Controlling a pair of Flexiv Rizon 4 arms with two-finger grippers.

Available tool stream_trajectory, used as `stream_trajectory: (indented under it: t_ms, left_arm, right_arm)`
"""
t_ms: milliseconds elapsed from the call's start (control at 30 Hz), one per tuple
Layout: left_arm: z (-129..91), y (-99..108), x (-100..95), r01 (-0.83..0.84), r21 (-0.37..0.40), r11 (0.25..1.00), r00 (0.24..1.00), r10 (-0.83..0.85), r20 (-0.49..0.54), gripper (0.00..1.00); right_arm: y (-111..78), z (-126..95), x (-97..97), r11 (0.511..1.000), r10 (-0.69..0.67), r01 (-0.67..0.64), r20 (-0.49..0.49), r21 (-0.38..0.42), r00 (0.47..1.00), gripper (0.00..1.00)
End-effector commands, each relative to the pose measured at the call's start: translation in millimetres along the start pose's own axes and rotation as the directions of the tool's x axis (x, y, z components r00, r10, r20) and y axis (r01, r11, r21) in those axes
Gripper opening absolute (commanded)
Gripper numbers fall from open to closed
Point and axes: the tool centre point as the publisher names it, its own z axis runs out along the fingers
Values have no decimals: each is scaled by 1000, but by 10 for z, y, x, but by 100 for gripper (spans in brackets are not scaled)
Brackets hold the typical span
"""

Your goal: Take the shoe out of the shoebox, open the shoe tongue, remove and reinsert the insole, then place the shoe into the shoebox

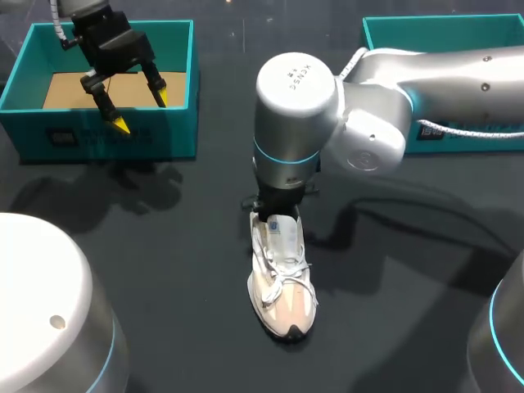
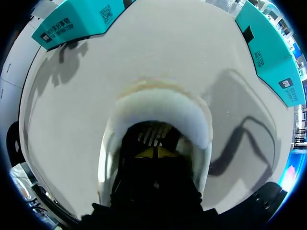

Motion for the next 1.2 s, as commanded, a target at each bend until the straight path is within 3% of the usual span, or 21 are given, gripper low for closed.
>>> stream_trajectory:
  t_ms: [33,133,233,433,600,800,933,1067,1200]
  left_arm:
    - [-5,4,3,0,-2,1000,1000,0,-1,100]
    - [-5,4,3,0,-2,1000,1000,0,-1,100]
    - [-5,4,3,0,-2,1000,1000,0,-1,100]
    - [-5,4,3,0,-2,1000,1000,0,-1,100]
    - [-5,4,3,0,-2,1000,1000,0,-1,100]
    - [-5,4,3,0,-2,1000,1000,0,-1,100]
    - [-5,4,3,0,-2,1000,1000,0,-1,100]
    - [-5,4,3,0,-2,1000,1000,0,-1,100]
    - [-5,4,3,0,-2,1000,1000,0,-1,100]
  right_arm:
    - [-195,276,136,999,8,-9,23,48,1000,0]
    - [-305,270,156,998,16,-17,21,66,1000,0]
    - [-306,179,144,999,24,-25,34,33,999,0]
    - [-59,-158,100,994,2,6,73,-106,997,0]
    - [161,-232,48,983,-28,38,57,-179,998,0]
    - [332,-75,-24,980,-46,53,39,-193,998,0]
    - [390,187,-47,985,-60,59,-4,-160,998,0]
    - [367,388,5,992,-62,57,-44,-113,997,0]
    - [210,536,110,997,-55,52,-61,-52,997,0]
